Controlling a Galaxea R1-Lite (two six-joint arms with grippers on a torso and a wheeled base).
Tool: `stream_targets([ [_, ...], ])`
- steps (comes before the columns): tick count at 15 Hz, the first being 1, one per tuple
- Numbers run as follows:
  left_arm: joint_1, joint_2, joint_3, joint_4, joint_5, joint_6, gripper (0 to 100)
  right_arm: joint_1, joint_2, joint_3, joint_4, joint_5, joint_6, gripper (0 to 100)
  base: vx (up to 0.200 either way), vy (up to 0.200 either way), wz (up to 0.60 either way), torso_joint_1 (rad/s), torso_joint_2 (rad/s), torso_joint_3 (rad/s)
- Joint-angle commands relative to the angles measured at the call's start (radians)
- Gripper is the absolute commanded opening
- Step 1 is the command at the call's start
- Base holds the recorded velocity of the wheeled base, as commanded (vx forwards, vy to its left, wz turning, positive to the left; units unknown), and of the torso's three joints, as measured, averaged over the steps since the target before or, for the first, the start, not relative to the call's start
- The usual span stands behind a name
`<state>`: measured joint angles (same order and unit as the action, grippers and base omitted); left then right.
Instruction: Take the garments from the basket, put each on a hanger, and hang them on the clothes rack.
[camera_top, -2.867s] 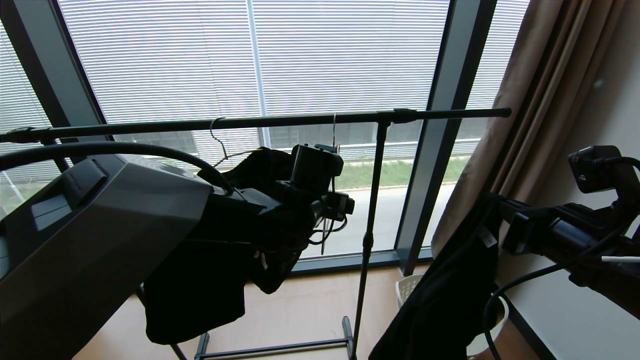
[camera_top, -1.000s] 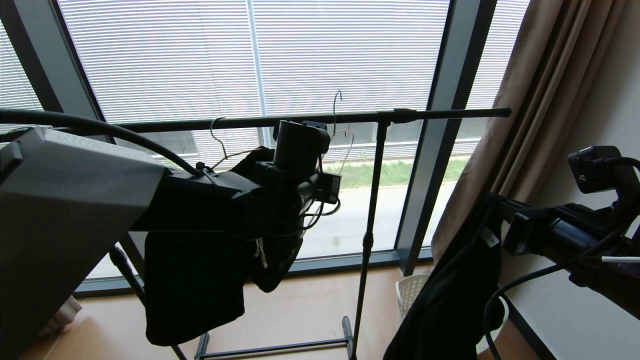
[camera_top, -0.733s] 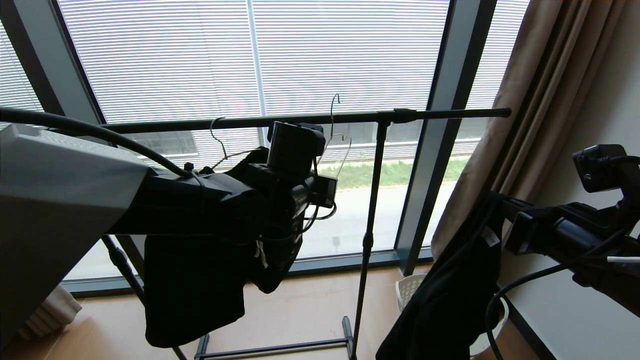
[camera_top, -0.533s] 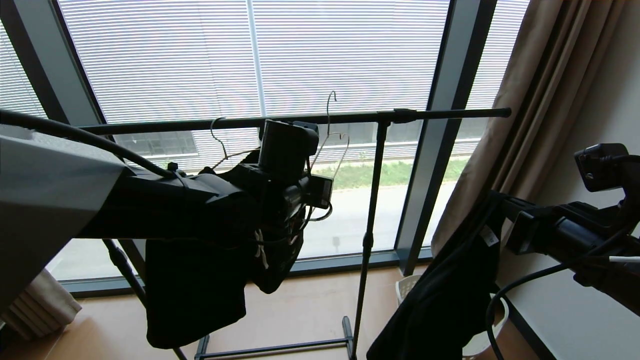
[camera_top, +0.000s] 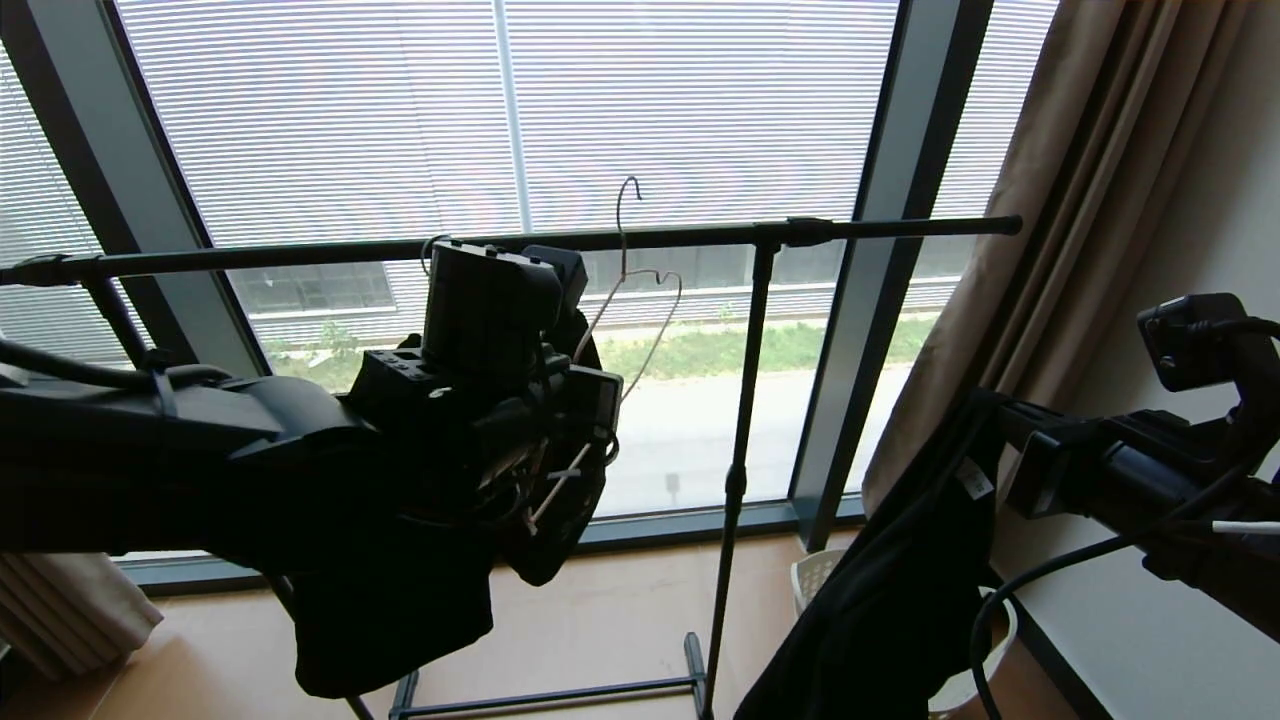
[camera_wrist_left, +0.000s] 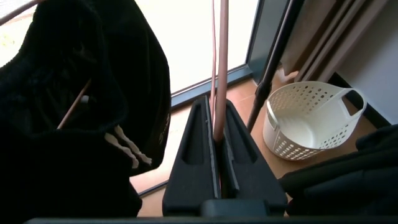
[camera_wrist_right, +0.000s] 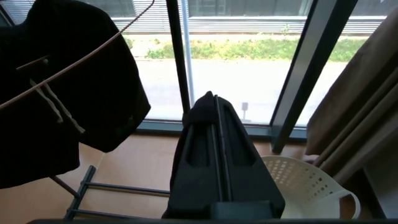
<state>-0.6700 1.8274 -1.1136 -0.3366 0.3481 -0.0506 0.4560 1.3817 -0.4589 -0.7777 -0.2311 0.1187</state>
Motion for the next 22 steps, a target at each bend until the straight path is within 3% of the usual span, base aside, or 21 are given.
stream_targets([
  [1, -0.006, -0.183, 0.230, -0.075, -0.046, 0.002, 0, 0.026, 0.002, 0.008, 0.000, -0.005, -0.007, 0, 0.000, 0.000, 0.00, 0.000, 0.00, 0.000],
  [2, -0.006, -0.183, 0.230, -0.075, -0.046, 0.002, 0, 0.026, 0.002, 0.008, 0.000, -0.005, -0.007, 0, 0.000, 0.000, 0.00, 0.000, 0.00, 0.000],
  [5, -0.046, -0.402, 0.497, -0.119, -0.158, 0.003, 0, 0.029, -0.024, 0.071, -0.008, -0.088, -0.203, 0, 0.000, 0.000, 0.00, 0.000, 0.00, 0.000],
  [9, -0.051, -0.614, 0.727, -0.131, -0.354, 0.063, 0, 0.036, 0.013, 0.046, 0.001, -0.093, -0.386, 0, 0.000, 0.000, 0.00, 0.000, 0.00, 0.000],
  [10, -0.053, -0.649, 0.799, -0.148, -0.417, 0.066, 0, 0.036, 0.045, 0.014, 0.000, -0.129, -0.464, 0, 0.000, 0.000, 0.00, 0.000, 0.00, 0.000],
  [12, -0.054, -0.649, 0.848, -0.191, -0.440, 0.066, 0, 0.036, 0.076, -0.020, -0.002, -0.183, -0.476, 0, 0.000, 0.000, 0.00, 0.000, 0.00, 0.000],
  [13, -0.057, -0.625, 0.919, -0.298, -0.497, 0.066, 0, 0.036, 0.108, -0.070, -0.002, -0.217, -0.485, 0, 0.000, 0.000, 0.00, 0.000, 0.00, 0.000],
  [15, -0.065, -0.562, 0.956, -0.377, -0.554, 0.066, 0, 0.036, 0.132, -0.103, 0.000, -0.248, -0.499, 0, 0.000, 0.000, 0.00, 0.000, 0.00, 0.000],
  [17, -0.109, -0.490, 0.957, -0.461, -0.555, 0.061, 0, 0.036, 0.155, -0.127, -0.008, -0.287, -0.498, 0, 0.000, 0.000, 0.00, 0.000, 0.00, 0.000],
  [22, -0.175, -0.359, 0.917, -0.613, -0.555, 0.064, 0, 0.036, 0.180, -0.161, -0.011, -0.290, -0.498, 0, 0.000, 0.000, 0.00, 0.000, 0.00, 0.000],
])
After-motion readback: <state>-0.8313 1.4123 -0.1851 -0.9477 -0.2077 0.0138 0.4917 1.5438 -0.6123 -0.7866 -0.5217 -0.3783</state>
